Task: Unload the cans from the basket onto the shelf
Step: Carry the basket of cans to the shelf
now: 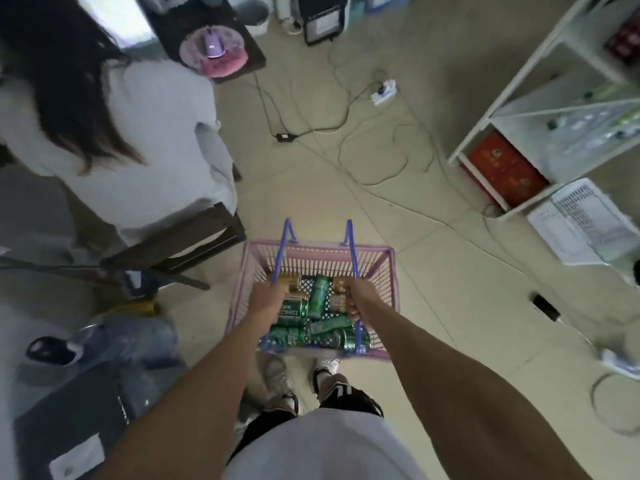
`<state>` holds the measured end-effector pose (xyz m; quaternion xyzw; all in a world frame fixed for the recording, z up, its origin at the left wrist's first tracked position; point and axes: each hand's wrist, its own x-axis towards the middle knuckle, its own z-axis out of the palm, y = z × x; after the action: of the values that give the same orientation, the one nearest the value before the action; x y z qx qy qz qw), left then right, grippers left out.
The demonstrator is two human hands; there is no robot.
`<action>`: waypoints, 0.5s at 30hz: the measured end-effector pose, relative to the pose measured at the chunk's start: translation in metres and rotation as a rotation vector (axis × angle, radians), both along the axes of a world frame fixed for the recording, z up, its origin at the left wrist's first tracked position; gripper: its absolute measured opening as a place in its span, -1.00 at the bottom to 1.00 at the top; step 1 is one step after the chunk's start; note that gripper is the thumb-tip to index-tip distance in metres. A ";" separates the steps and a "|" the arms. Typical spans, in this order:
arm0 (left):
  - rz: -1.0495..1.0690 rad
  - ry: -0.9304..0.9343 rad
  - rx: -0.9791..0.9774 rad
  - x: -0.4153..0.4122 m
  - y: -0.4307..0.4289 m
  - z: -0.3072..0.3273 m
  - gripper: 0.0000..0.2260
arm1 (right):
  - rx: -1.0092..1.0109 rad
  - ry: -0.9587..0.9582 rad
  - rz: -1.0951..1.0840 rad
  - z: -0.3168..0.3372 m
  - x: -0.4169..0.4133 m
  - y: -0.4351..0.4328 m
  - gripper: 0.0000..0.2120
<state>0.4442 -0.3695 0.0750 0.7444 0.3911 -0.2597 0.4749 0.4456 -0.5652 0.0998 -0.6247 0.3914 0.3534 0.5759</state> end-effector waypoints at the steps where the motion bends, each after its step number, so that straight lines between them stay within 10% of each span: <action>1: -0.053 -0.002 -0.004 0.010 -0.019 -0.001 -0.73 | -0.003 0.002 -0.046 -0.001 0.005 -0.016 -0.82; 15: -0.378 -0.016 -0.044 0.151 -0.177 0.005 -0.78 | -0.185 -0.018 -0.365 0.001 0.087 -0.166 -0.71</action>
<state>0.5953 -0.5465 0.0802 0.7962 0.2347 -0.3470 0.4366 0.5328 -0.7315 0.1012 -0.5967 0.5237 0.2001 0.5742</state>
